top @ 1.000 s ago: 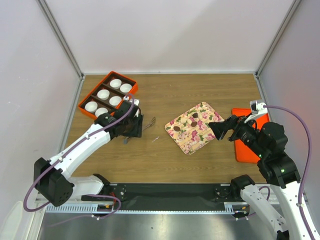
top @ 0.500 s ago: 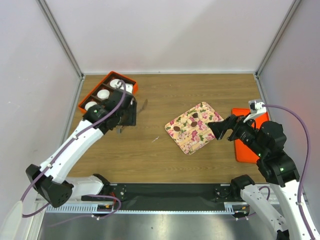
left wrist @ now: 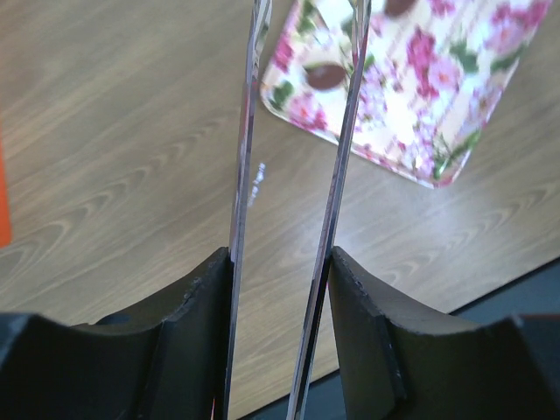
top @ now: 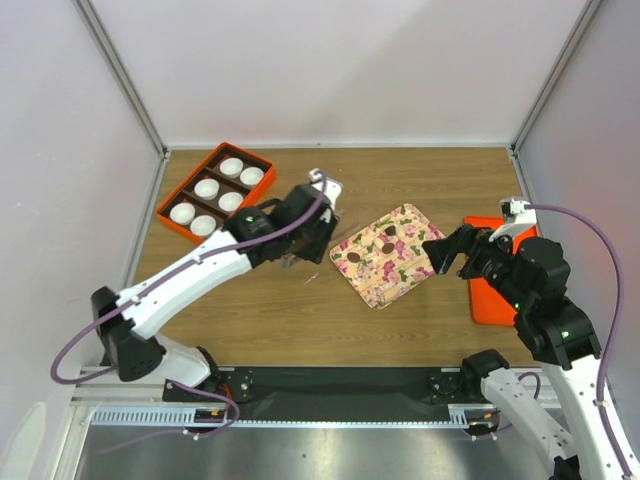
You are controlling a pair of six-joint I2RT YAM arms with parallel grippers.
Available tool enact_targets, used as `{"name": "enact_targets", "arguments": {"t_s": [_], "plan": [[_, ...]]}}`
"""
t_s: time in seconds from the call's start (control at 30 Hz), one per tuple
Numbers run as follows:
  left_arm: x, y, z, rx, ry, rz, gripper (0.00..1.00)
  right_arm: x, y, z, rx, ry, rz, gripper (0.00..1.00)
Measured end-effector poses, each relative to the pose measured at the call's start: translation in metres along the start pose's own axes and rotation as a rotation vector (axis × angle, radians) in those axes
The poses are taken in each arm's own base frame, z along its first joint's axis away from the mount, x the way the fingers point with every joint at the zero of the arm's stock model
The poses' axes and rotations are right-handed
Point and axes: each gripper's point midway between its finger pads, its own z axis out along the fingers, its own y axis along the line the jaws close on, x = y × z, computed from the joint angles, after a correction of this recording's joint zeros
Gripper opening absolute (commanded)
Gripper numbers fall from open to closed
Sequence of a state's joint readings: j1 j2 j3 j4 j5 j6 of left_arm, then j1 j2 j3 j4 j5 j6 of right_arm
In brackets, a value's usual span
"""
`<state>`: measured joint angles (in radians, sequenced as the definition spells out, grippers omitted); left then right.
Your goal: Pack the chocolate
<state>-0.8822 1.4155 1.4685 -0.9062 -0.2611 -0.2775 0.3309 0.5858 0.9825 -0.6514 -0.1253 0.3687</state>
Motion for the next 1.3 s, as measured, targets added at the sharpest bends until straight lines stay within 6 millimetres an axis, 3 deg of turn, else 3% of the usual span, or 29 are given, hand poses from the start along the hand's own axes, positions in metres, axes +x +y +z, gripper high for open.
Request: {"name": "enact_targets", "arguments": {"t_s": [0.2,0.77,1.0,1.3], "plan": [[0.019,-0.026,0.018,0.029,0.056,0.067,0.52,-0.017,-0.005,-0.006,0.047,-0.057,-0.009,1.00],[0.063,-0.035,0.054,0.069,0.118,0.079,0.57,-0.023,-0.023,-0.005,0.149,-0.091,-0.013,1.00],[0.067,-0.039,0.069,0.066,0.138,0.083,0.56,-0.022,-0.024,-0.005,0.155,-0.090,-0.013,1.00],[0.069,-0.039,0.072,0.058,0.146,0.076,0.56,-0.023,-0.026,-0.005,0.166,-0.094,-0.016,1.00]]}}
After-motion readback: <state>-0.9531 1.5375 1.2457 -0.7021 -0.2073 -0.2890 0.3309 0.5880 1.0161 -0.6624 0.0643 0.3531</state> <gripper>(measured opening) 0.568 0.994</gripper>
